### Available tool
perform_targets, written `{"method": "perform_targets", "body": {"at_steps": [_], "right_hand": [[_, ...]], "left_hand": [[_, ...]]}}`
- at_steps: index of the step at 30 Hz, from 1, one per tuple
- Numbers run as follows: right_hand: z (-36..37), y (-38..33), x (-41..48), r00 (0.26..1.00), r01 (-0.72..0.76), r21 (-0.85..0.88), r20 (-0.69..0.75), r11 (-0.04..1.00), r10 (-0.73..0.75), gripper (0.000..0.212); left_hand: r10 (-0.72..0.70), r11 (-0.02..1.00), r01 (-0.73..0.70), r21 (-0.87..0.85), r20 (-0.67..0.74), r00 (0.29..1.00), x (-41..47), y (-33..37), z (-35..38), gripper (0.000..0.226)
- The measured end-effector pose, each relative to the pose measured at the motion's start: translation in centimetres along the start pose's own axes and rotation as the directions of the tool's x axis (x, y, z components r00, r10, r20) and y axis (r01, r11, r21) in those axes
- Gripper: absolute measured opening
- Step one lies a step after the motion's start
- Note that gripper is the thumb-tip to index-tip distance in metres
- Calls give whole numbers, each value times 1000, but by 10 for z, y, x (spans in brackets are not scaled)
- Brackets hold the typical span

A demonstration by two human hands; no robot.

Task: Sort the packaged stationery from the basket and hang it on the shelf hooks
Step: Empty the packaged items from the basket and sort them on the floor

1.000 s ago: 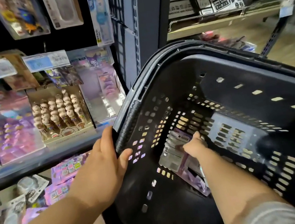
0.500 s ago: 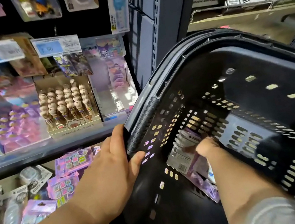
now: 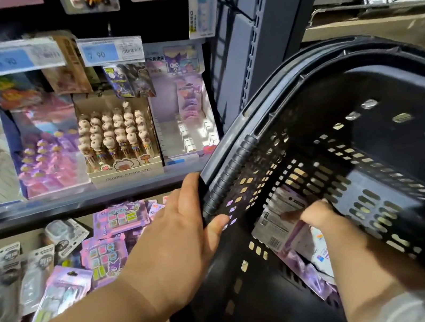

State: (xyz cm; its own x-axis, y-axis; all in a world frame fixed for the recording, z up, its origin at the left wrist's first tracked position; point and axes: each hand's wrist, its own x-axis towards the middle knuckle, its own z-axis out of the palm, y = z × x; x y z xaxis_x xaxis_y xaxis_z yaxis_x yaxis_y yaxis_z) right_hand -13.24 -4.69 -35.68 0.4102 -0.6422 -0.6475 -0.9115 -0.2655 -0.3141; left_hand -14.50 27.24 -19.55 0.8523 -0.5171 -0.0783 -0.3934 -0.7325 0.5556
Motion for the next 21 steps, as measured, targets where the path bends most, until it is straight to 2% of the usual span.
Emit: {"method": "perform_targets", "body": {"at_steps": [3, 4, 7, 8, 11, 13, 16, 19, 21], "right_hand": [[-3, -4, 1, 999, 28, 15, 43, 999, -29, 94], [-4, -4, 4, 998, 34, 10, 55, 999, -34, 95], [-3, 7, 35, 994, 65, -21, 87, 998, -63, 121], [-4, 6, 32, 994, 67, -12, 90, 998, -66, 122], [-9, -6, -5, 991, 71, -32, 114, 997, -67, 84], [-10, -10, -20, 993, 94, -51, 83, 994, -89, 68], [-6, -5, -26, 992, 123, -23, 36, 992, -122, 64], [-1, 2, -30, 991, 134, 31, -32, 990, -133, 84], [2, 3, -35, 982, 184, 26, -41, 983, -183, 76]], "left_hand": [[-11, 1000, 11, -6, 10, 1000, 1, 0, -1, 83], [-11, 1000, 11, -11, 10, 1000, 2, 0, -1, 83], [2, 999, -3, -41, -10, 1000, 3, 0, -1, 80], [3, 999, -4, -49, -16, 1000, 3, 1, -1, 77], [-3, 999, 2, -46, -27, 1000, 2, 1, 0, 71], [-9, 999, 8, -46, -33, 999, 3, 1, 0, 71], [-7, 998, 5, -57, -37, 999, 3, 0, 1, 70], [-2, 997, 0, -71, -38, 999, 2, 0, 2, 70], [-4, 997, 1, -78, -36, 999, 2, 0, 2, 70]]}}
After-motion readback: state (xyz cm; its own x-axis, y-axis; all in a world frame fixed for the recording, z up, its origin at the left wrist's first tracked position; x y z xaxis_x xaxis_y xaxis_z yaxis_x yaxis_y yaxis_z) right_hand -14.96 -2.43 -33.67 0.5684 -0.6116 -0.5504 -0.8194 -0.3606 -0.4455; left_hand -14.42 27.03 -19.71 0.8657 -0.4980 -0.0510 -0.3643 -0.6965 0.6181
